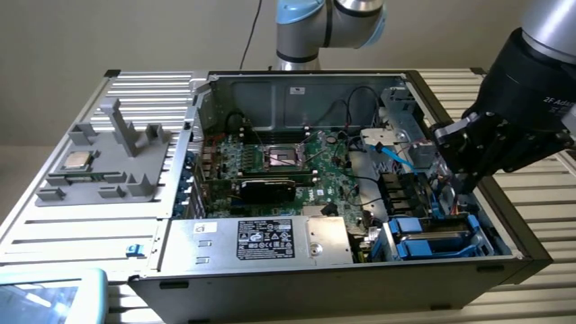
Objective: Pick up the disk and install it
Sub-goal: 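Insert the second disk wire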
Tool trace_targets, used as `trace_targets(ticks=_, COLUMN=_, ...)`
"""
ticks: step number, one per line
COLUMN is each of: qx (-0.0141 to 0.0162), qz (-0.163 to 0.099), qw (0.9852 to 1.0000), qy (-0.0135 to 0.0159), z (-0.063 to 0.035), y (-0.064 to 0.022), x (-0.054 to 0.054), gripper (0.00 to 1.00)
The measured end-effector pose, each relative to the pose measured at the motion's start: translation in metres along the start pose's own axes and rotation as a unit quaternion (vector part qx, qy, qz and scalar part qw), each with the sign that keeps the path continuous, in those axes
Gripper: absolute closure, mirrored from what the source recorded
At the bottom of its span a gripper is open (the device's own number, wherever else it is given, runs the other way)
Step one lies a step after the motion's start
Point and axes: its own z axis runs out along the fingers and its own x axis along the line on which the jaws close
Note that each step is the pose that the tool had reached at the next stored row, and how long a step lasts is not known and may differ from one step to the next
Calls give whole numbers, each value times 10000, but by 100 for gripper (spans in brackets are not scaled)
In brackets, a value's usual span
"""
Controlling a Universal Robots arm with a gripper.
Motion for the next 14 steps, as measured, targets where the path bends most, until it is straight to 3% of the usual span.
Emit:
trace_targets(ticks=8, qx=-68, qz=-3, qw=10000, qy=4, z=-1, y=-189, x=-66, gripper=89)
trace_targets(ticks=11, qx=-85, qz=-4, qw=10000, qy=5, z=4, y=-279, x=-72, gripper=89)
trace_targets(ticks=14, qx=-87, qz=-4, qw=10000, qy=5, z=5, y=-297, x=-74, gripper=89)
